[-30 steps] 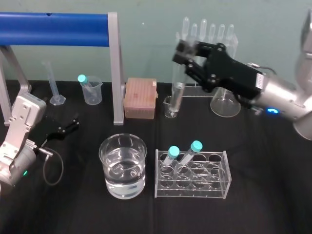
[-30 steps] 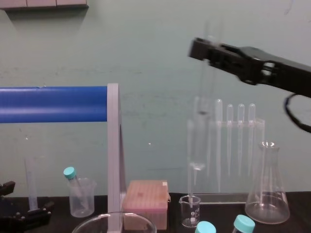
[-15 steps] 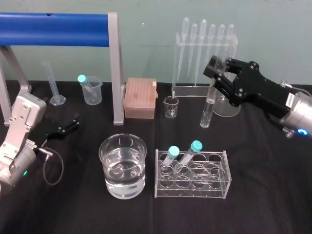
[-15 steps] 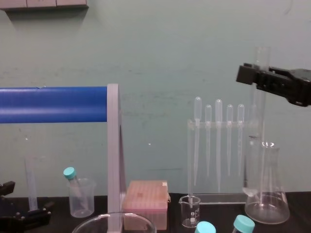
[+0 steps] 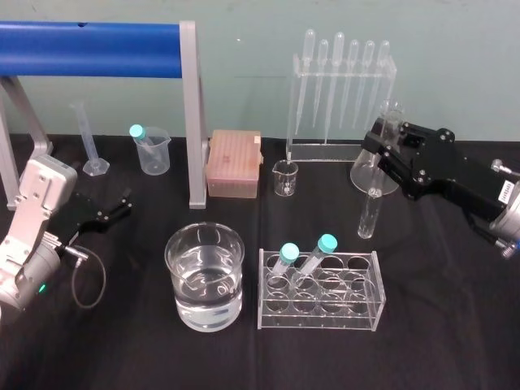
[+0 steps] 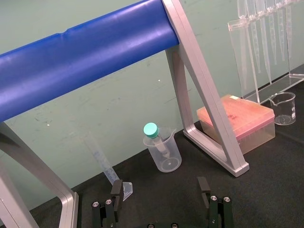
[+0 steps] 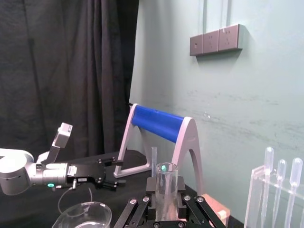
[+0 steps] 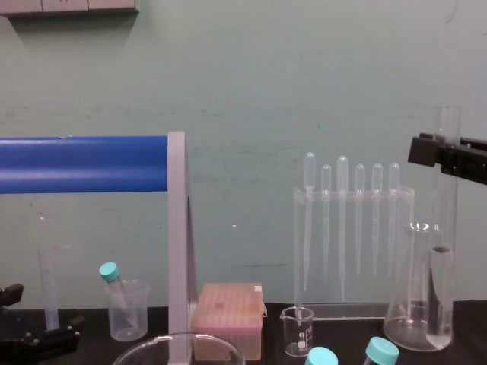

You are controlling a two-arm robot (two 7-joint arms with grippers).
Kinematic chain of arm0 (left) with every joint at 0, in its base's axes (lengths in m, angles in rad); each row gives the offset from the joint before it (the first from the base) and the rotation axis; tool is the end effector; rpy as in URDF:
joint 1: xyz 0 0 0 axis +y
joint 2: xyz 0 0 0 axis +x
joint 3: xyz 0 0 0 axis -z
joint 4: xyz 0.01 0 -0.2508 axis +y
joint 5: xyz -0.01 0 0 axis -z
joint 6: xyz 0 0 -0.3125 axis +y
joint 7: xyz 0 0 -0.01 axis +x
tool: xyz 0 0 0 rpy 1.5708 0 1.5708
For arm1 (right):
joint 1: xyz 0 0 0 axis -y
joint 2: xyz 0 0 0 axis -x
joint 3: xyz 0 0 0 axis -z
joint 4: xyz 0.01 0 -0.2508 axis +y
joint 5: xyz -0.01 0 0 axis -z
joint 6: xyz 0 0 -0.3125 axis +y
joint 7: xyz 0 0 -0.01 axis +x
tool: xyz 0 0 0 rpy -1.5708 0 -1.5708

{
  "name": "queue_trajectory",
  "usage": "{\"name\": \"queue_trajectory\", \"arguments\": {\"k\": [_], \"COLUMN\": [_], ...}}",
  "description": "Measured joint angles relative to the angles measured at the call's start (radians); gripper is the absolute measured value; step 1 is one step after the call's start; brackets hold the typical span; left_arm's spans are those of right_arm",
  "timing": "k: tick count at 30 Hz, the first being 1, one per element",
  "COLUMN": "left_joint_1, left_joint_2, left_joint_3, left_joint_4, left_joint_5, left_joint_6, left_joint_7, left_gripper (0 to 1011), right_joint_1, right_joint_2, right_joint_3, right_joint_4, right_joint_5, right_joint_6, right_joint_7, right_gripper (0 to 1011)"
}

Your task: Hold the test tube with one hand and immerse one end into the beaker, then return it to the test tube rack.

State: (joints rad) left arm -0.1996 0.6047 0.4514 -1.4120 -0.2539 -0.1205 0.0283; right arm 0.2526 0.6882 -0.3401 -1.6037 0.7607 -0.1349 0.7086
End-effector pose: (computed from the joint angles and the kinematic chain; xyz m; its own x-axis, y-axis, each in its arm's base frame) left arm 0.3552 0.0594 -0.2713 0.2922 0.8803 0.3738 -0.9553 0.2873 0.0702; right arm 0.3694 -0.0733 -0.1756 0.8275 -0.5530 0.0968 0.5345 0.8288 0.1656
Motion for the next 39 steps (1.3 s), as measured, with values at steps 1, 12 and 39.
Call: {"name": "queue_trajectory", "arguments": {"k": [1, 12, 39], "left_joint_1": [0.000, 0.000, 0.000], "left_joint_2": [0.000, 0.000, 0.000], "left_joint_3": [0.000, 0.000, 0.000], "left_joint_4": [0.000, 0.000, 0.000], "left_joint_5": [0.000, 0.000, 0.000], "left_joint_6": [0.000, 0.000, 0.000], "left_joint_7": [0.000, 0.000, 0.000], "left_gripper": [1000, 1000, 1000], "right_joint_1": [-0.002, -0.012, 0.015], "right_joint_2": [0.000, -0.006, -0.018], "right_joint_3": [0.001, 0.000, -0.038], "right_joint_4": [0.000, 0.010, 0.072], "right_joint_5": [0.000, 0.004, 0.010], "right_joint_6": [0.002, 0.027, 0.066], "right_joint_7": [0.000, 0.005, 0.037], "right_gripper": [234, 234, 234]}}
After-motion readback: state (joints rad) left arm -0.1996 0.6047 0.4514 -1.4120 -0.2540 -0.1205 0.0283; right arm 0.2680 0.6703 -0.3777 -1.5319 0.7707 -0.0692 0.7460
